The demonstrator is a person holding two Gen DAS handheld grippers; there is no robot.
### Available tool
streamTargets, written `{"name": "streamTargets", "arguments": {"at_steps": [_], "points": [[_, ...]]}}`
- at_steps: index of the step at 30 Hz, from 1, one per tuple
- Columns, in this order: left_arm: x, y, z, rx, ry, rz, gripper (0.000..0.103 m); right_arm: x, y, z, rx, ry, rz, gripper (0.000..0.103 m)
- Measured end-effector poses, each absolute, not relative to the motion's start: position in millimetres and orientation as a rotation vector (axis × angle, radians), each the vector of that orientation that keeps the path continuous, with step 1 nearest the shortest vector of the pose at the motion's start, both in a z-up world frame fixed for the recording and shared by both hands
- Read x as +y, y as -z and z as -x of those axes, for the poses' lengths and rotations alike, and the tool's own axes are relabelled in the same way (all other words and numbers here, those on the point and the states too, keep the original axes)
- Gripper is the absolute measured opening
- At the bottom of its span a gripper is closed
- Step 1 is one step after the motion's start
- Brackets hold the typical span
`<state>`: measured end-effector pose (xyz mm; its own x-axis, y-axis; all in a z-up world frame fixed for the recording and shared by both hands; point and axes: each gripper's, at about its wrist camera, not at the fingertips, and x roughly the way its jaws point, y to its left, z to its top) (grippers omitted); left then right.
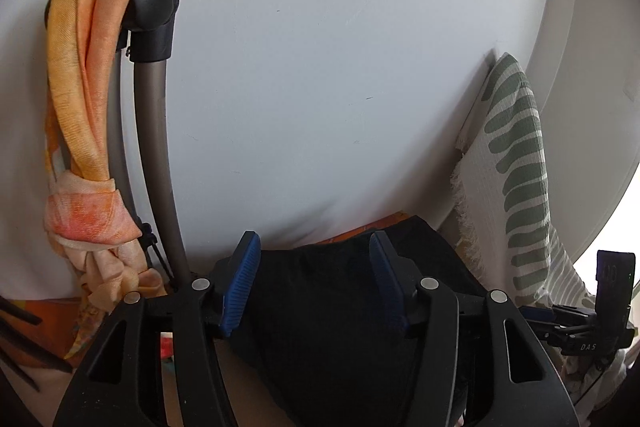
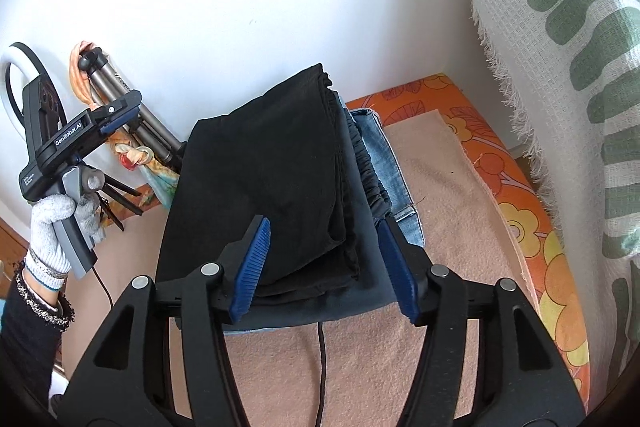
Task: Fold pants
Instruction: 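Open both grippers and withdraw from the stack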
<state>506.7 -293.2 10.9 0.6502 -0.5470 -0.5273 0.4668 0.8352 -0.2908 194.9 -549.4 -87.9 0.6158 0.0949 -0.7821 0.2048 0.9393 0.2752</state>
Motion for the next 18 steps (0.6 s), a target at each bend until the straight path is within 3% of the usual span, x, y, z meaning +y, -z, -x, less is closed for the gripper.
{"name": "streamTargets", "arguments": {"at_steps": [4,13,18], "points": [[-285,-20,-484,0.641,0.595,0.128,0.065,-535,71,-179,0.886,0.075,-0.330,0.066],[-250,-37,-430,0.633,0.605,0.131,0.069,-498,33,-142,0.838,0.109,-0.291,0.073],[-232,-48,-391,0.615,0.615,0.109,0.074,-474,15,-121,0.810,0.127,-0.255,0.083]]}}
